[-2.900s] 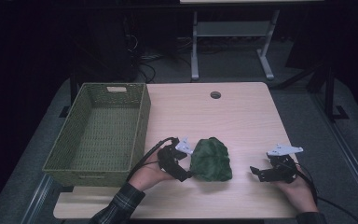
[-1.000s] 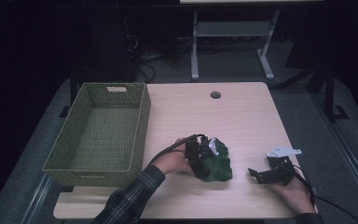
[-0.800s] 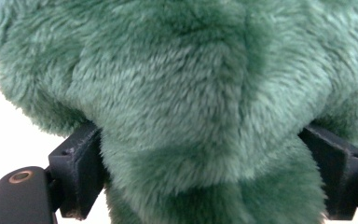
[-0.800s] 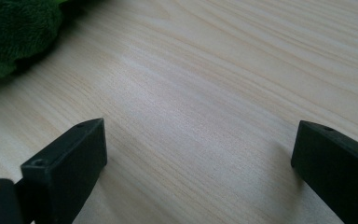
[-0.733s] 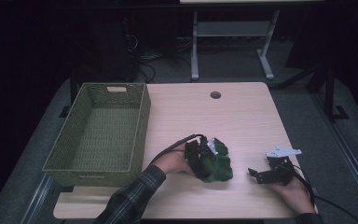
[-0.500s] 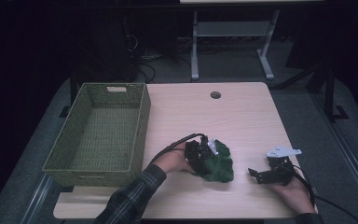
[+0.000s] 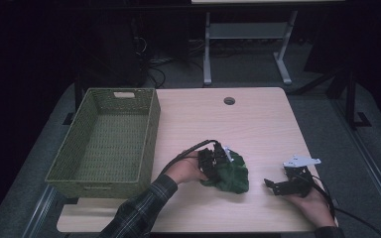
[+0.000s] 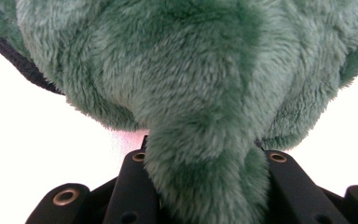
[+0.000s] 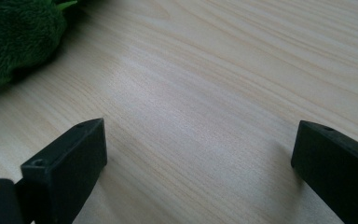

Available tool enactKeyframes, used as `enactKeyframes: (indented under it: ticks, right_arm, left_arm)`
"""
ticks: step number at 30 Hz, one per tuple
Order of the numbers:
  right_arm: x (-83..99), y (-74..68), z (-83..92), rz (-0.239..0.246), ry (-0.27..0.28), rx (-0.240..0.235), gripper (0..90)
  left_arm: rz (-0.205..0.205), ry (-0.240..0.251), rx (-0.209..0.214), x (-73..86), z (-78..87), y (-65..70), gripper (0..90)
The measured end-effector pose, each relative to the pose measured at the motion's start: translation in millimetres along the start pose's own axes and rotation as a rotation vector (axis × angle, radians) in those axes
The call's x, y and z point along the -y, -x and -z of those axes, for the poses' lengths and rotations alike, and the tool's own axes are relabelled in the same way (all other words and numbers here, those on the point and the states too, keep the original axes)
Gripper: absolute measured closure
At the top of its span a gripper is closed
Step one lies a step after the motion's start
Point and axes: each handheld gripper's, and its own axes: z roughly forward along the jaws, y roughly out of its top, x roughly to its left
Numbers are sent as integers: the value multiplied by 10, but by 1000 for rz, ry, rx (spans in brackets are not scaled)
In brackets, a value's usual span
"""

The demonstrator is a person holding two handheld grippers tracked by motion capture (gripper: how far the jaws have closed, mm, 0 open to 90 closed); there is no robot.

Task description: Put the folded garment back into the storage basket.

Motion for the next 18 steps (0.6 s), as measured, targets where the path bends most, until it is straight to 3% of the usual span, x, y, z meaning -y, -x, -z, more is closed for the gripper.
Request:
enactKeyframes:
  ticks: [6,10,18]
  right_arm:
    - [0,-1,-1,-1,0,1,29]
    - [0,-1,-1,-1,1,1,29]
    - [1,-4,-1,-5,0,6,25]
  left_arm:
    - [16,1,-11,-1,112,24,690]
    - [27,19,-10,17,269,44,689]
    - [54,49,-51,85,608,69,685]
